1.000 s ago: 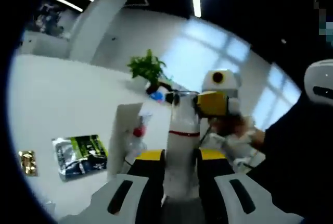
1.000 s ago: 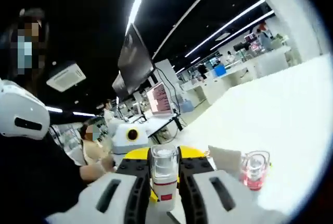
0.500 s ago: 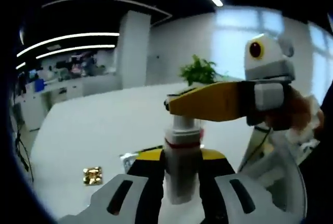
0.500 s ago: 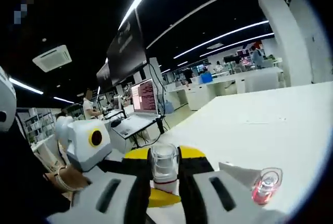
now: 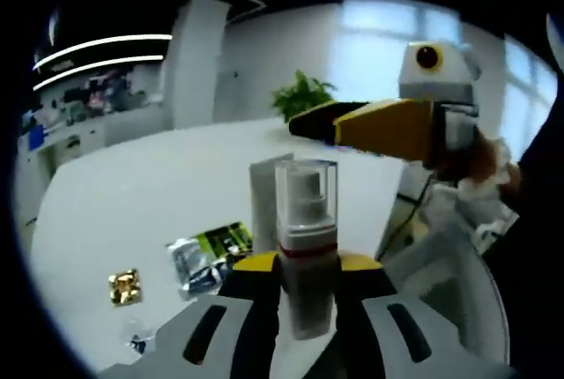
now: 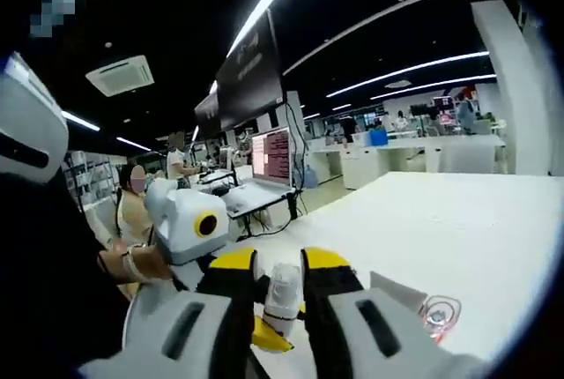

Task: Arrange the skincare products in the storage area until every visible bottle or jar stands upright without overlapping.

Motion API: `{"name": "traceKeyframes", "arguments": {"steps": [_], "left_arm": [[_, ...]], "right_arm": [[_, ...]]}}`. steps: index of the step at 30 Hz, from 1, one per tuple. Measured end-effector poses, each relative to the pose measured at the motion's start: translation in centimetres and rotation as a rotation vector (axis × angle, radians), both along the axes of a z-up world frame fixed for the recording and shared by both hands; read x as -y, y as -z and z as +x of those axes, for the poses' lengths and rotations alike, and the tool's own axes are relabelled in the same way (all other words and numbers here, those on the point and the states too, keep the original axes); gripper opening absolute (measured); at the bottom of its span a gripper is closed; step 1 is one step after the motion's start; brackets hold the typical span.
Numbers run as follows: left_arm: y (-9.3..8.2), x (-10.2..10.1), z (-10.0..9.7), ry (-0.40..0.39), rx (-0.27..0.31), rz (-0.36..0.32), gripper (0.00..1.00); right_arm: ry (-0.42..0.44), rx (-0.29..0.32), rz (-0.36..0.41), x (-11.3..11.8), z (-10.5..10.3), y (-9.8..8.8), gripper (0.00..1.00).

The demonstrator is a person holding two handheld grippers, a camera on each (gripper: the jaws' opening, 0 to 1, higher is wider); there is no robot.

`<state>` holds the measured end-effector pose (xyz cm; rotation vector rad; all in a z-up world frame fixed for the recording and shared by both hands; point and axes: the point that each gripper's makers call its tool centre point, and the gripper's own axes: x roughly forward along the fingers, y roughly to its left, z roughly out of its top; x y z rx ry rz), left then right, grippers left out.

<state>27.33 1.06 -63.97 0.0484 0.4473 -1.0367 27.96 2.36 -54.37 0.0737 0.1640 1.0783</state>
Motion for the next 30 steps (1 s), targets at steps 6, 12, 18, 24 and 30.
{"name": "traceKeyframes", "arguments": {"steps": [6,12,18,24,30], "left_arm": [[-0.9,1.8,-2.6,0.155,-0.057,-0.096,0.19],[-1.7,2.7,-3.7,0.221,-0.063,-0.125,0.19],[-1.5,3.0,-4.6,0.294,-0.048,-0.101,0.19],[-1.4,3.1,-4.9,0.322,-0.049,-0.102,0.19],[-0.7,3.2,-4.2,0.287,-0.016,-0.063,0.20]], "right_arm": [[-0.090,-0.049,0.033,0.5,-1.4,0.4,0.27],[-0.129,-0.074,0.012,0.6,-2.2,1.1,0.27],[-0.164,-0.067,0.017,0.2,-3.0,1.1,0.23],[-0.156,-0.065,0.017,0.4,-3.1,1.3,0.22],[-0.108,-0.066,0.014,1.0,-2.7,1.8,0.21]]}}
